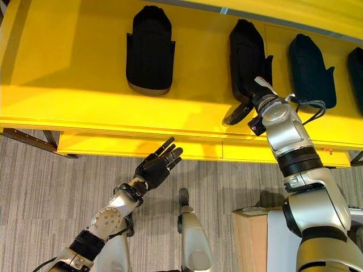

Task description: Move parts from the plastic box to the shelf.

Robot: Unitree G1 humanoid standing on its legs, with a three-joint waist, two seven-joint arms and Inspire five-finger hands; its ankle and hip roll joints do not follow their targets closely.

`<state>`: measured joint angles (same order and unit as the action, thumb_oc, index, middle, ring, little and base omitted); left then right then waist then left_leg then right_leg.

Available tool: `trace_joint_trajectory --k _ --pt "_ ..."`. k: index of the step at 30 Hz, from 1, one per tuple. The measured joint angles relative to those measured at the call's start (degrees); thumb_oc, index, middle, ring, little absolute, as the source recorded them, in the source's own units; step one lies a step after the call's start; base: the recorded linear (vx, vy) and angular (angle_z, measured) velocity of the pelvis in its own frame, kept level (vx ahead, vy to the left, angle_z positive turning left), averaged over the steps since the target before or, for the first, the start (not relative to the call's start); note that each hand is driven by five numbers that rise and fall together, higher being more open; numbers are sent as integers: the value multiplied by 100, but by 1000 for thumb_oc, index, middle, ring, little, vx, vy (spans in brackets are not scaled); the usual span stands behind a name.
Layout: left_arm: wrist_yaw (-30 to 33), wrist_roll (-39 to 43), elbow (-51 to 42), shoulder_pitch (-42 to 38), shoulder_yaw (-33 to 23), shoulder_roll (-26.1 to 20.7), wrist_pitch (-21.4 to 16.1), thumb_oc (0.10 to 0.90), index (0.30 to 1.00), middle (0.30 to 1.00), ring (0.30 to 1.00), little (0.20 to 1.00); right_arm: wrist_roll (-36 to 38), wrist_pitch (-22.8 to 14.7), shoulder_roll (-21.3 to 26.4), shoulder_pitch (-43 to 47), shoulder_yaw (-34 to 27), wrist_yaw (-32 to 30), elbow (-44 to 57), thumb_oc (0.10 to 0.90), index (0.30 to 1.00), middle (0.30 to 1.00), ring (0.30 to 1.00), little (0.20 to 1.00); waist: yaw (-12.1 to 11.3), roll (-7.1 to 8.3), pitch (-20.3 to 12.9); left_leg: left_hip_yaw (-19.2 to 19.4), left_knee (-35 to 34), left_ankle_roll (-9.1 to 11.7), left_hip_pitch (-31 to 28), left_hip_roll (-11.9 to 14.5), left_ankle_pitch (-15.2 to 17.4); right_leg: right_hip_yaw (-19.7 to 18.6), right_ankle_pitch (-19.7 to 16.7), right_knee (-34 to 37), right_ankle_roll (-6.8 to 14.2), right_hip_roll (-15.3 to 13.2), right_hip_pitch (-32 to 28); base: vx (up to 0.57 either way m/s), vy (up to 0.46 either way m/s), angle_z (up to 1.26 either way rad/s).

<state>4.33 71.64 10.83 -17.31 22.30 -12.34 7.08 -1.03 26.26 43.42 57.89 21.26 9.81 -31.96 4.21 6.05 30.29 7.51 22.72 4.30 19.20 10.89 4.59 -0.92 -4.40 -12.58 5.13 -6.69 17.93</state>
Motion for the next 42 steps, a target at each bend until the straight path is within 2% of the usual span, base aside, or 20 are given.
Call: trace_joint_trajectory --k 24,42 --pt "-47 4 46 -6 53 18 -122 900 1000 1000 1000 1000 -129 -230 -16 5 172 59 31 900 1000 1000 1000 1000 35 -67 0 15 -8 6 -27 -1 -15 -14 -11 -15 -15 -1 0 0 1 0" --pt "-137 9 61 -27 61 35 -130 900 1000 1000 1000 1000 -539 -272 -147 8 272 -273 125 900 1000 1000 1000 1000 58 -151 -3 28 -62 4 -43 -3 -60 -19 -26 -6 -27 0 12 0 0 0"
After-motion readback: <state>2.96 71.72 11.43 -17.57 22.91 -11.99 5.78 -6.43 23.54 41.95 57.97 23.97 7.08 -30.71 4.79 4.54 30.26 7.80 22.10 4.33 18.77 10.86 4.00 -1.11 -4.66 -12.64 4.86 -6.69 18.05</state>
